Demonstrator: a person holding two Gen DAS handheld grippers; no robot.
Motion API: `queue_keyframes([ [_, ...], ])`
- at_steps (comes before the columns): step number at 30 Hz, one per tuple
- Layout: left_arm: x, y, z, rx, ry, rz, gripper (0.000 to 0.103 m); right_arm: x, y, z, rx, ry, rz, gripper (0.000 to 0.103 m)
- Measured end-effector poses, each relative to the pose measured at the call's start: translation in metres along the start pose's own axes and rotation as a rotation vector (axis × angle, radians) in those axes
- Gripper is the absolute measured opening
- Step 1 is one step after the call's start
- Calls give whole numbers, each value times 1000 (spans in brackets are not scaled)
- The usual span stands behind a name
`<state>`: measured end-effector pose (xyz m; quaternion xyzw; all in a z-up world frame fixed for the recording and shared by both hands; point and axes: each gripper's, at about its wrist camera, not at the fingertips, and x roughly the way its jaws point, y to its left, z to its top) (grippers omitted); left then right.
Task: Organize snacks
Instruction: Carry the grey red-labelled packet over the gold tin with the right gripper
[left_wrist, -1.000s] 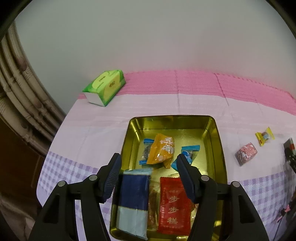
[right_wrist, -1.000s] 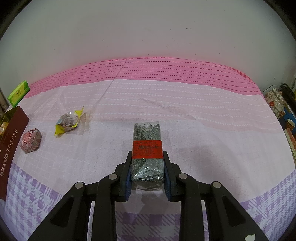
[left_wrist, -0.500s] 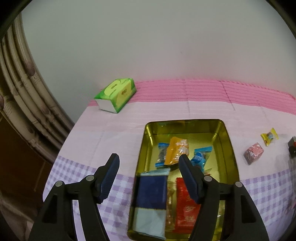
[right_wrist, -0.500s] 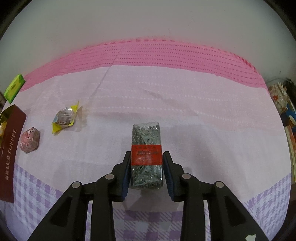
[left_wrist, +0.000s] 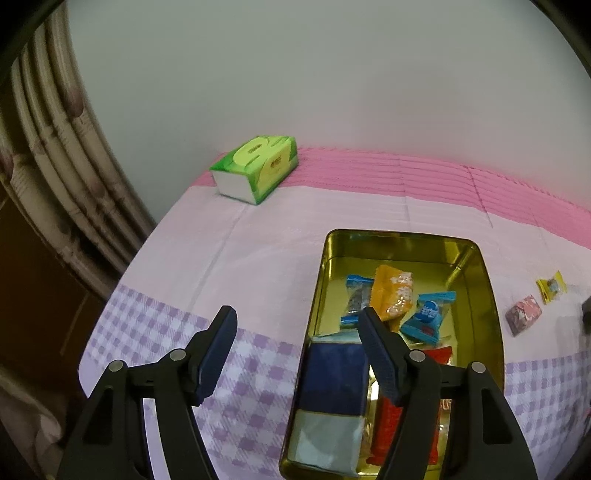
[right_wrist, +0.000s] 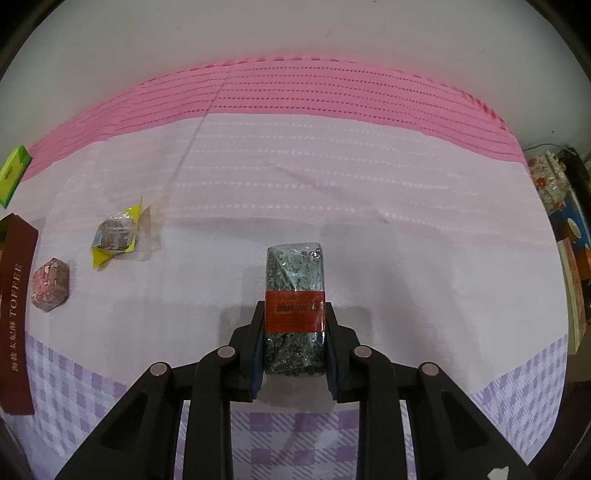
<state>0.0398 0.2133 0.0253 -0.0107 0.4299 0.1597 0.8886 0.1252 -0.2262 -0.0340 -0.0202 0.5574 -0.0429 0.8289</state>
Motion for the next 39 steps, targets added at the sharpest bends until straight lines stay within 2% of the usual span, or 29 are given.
queue_keyframes([
  [3, 4, 5, -1, -29, 14, -2, 72, -9, 12, -4, -12, -36, -18, 24],
  [6, 9, 9, -1, -52, 33, 2, 75, -22, 26, -5, -12, -81, 9, 24],
  [13, 9, 15, -1, -88, 41, -10, 75, -62, 101, 10, -114, -165, 165, 24],
  [21, 12, 20, 0, -109, 52, -3, 76, -86, 192, 12, -249, -179, 318, 24],
  [29, 14, 33, 0, -154, 65, 24, 76, -87, 250, 7, -352, -172, 354, 24],
  [33, 17, 39, 0, -175, 73, 51, 81, -80, 273, 7, -385, -161, 351, 24],
  [39, 20, 52, -1, -220, 89, 72, 81, -71, 298, 8, -425, -166, 320, 24],
])
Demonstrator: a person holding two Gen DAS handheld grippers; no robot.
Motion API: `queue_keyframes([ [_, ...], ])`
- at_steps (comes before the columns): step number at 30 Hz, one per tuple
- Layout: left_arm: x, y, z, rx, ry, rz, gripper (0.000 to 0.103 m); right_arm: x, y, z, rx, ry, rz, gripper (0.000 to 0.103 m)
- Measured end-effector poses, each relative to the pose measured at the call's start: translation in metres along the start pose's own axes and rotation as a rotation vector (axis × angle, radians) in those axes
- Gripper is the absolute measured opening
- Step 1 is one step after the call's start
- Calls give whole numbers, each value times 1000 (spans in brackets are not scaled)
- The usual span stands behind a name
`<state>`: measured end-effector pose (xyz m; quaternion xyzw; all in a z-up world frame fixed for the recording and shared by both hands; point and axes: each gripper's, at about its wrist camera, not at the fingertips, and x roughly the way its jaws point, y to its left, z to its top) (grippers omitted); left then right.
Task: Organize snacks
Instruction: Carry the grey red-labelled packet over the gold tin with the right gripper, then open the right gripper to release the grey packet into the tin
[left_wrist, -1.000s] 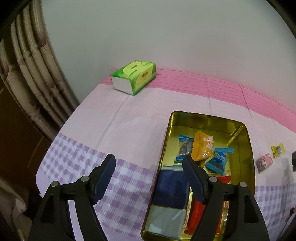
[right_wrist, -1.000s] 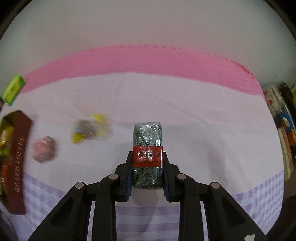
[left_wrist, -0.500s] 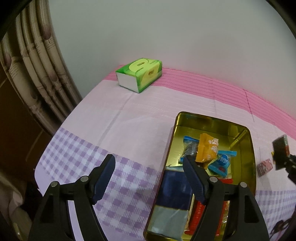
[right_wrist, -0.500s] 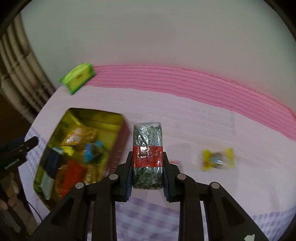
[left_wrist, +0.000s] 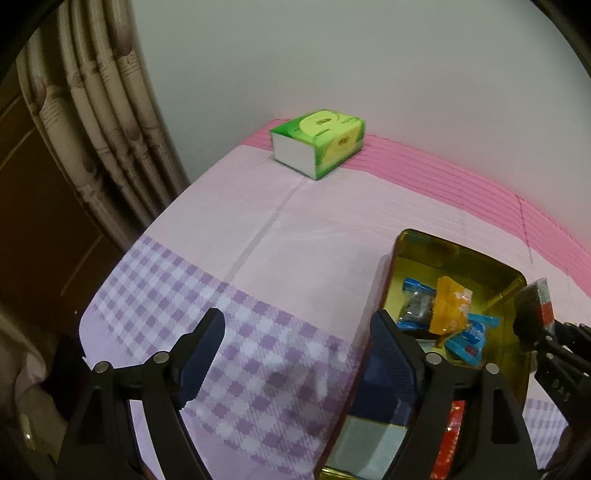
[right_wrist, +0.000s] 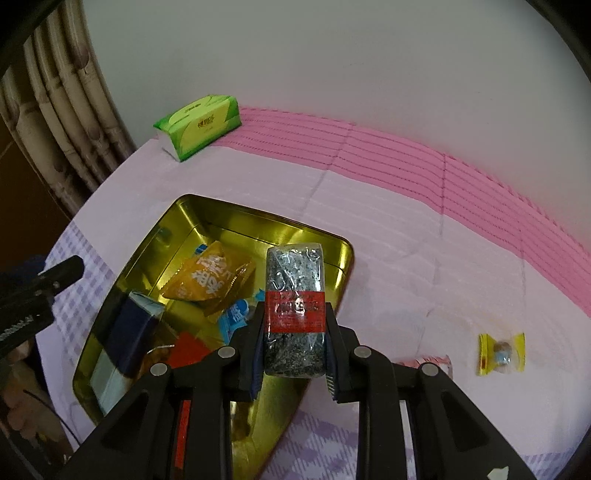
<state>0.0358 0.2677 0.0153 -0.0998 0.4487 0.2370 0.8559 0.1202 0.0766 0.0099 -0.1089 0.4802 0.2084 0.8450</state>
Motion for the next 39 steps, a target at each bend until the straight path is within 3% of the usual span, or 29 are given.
queue_keyframes([
  [13, 6, 10, 1, -42, 24, 6, 81, 26, 12, -2, -34, 46, -25, 24],
  [22, 6, 8, 1, -37, 28, 6, 81, 27, 13, -4, -36, 33, -24, 25],
  [39, 7, 4, 0, -29, 29, 1, 81, -4, -2, 0, 14, -60, 12, 32],
])
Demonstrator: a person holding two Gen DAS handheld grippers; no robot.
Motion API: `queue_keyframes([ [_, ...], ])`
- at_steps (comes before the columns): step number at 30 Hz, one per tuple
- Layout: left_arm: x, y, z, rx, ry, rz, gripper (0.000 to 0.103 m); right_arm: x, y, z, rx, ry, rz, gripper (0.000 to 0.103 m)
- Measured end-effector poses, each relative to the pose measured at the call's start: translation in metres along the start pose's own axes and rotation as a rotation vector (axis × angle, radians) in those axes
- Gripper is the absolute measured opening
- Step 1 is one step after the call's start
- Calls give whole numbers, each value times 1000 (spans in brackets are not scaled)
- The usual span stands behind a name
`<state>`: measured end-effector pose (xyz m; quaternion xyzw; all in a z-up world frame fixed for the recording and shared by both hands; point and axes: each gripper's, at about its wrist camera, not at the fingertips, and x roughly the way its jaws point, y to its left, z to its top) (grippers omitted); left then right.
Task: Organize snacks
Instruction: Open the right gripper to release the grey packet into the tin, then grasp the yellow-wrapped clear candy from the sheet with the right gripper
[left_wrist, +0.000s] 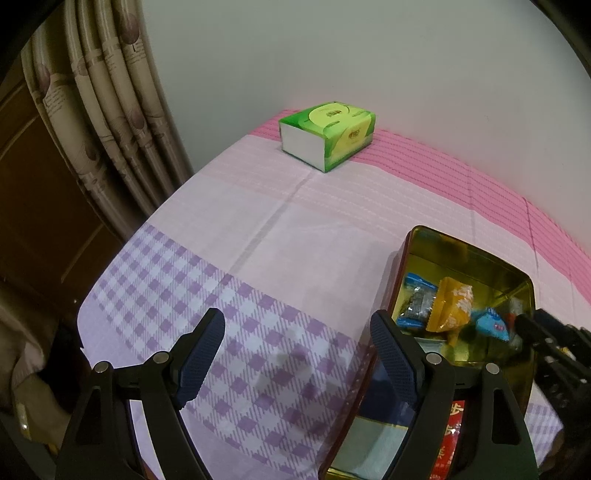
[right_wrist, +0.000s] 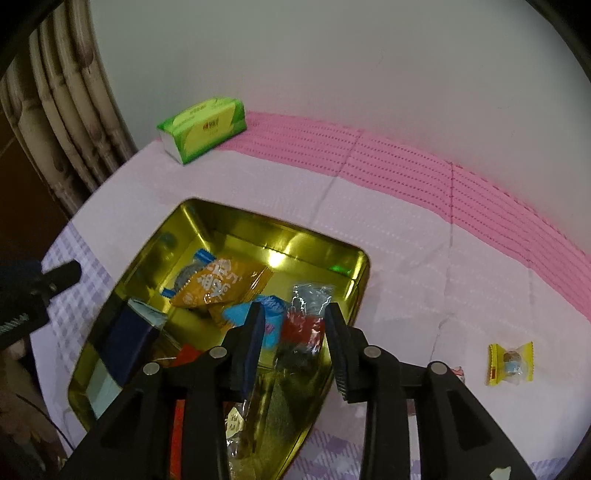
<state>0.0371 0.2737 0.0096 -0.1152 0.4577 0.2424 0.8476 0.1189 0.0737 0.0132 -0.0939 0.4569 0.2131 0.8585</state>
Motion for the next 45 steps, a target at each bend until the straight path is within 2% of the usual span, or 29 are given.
queue_keyframes([
  [4, 0, -1, 0, 5, 2, -2, 81, -16, -22, -2, 25, -35, -25, 34],
  [8, 0, -4, 0, 14, 2, -1, 81, -26, -61, -8, 67, -43, -91, 35],
  [15, 1, -10, -3, 34, 9, 0, 81, -30, -146, -38, 259, 31, -149, 35],
  [18, 1, -13, -4, 42, 9, 0, 81, -25, -165, -52, 326, 63, -144, 35],
  [26, 2, -12, -4, 43, 12, 3, 81, -6, -182, -66, 444, 108, -101, 40],
  [30, 3, -10, -4, 40, 14, 2, 81, 1, -191, -62, 487, 105, -112, 54],
  [32, 3, -10, -4, 39, 14, 3, 81, 4, -196, -59, 502, 105, -119, 56],
  [39, 4, -10, -4, 41, 14, 5, 81, 18, -216, -47, 553, 111, -132, 56],
  [43, 4, -10, -4, 46, 12, 6, 81, 22, -216, -42, 533, 107, -155, 56],
  [45, 3, -12, -5, 58, 5, 7, 81, 25, -214, -40, 509, 106, -181, 49],
])
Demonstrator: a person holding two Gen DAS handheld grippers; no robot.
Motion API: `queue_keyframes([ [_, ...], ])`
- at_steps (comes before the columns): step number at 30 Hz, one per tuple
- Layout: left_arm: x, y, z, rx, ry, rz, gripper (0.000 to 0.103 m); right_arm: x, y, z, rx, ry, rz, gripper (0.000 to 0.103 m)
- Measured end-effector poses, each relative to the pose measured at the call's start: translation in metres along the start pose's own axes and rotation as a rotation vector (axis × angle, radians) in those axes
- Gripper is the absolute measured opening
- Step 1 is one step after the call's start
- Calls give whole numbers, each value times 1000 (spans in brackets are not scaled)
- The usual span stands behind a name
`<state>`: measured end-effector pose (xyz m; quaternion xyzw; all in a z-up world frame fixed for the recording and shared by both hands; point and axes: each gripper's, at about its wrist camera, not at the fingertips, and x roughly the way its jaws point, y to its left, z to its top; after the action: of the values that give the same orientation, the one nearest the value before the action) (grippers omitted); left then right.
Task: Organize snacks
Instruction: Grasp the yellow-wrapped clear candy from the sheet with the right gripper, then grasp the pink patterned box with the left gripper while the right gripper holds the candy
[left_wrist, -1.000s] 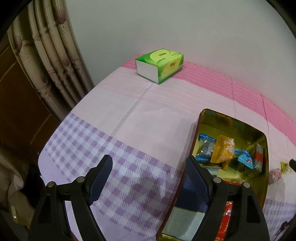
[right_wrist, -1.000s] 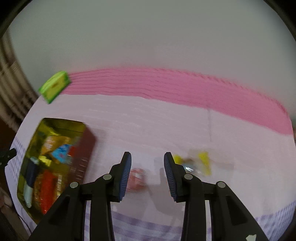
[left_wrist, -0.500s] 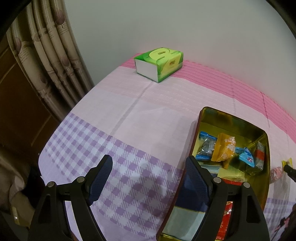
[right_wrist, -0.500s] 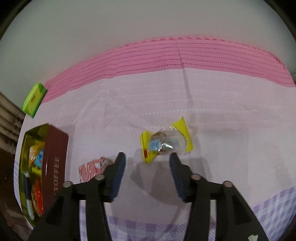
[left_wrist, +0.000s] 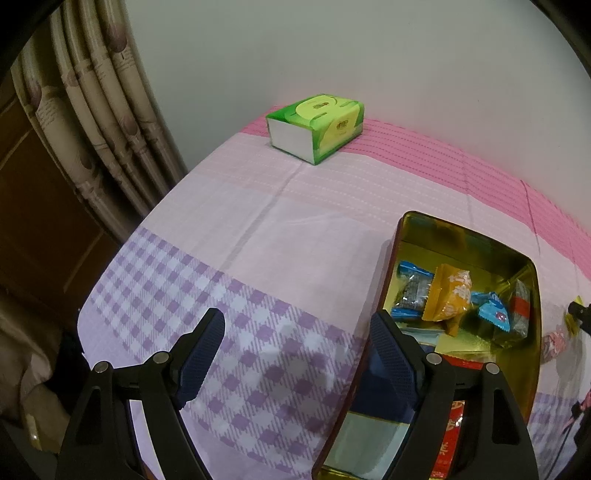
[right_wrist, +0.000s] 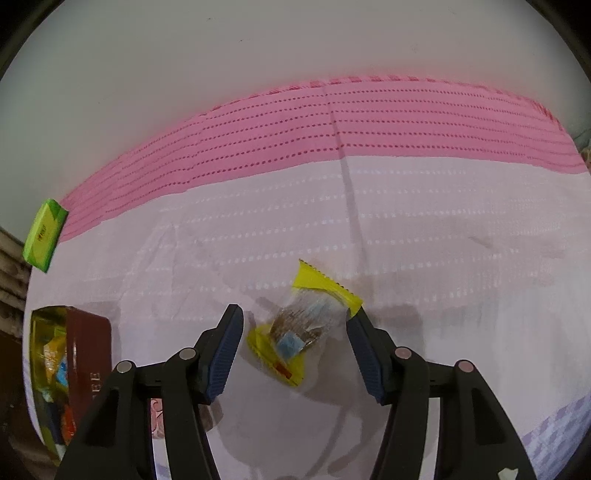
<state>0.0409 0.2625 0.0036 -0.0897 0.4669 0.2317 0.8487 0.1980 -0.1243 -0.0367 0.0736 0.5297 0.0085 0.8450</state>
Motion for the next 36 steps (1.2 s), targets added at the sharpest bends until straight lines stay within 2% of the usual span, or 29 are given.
queue_keyframes([
  [7, -10, -16, -3, 56, -54, -17, 81, 2, 9, -7, -115, -70, -83, 34],
  [8, -11, -20, -4, 64, -60, -20, 81, 0, 5, -9, -126, -79, -89, 30],
  [12, -17, -35, -7, 102, -84, -37, 81, -4, 4, -17, -183, -115, -93, 25],
  [20, -34, -63, -14, 134, -84, -72, 81, -14, -10, -37, -240, -163, -84, 23],
  [26, -47, -101, -18, 200, -78, -113, 81, -23, -20, -48, -290, -203, -108, 22],
  [36, -60, -175, -24, 328, -56, -197, 81, -31, -70, -49, -214, -227, -153, 22],
])
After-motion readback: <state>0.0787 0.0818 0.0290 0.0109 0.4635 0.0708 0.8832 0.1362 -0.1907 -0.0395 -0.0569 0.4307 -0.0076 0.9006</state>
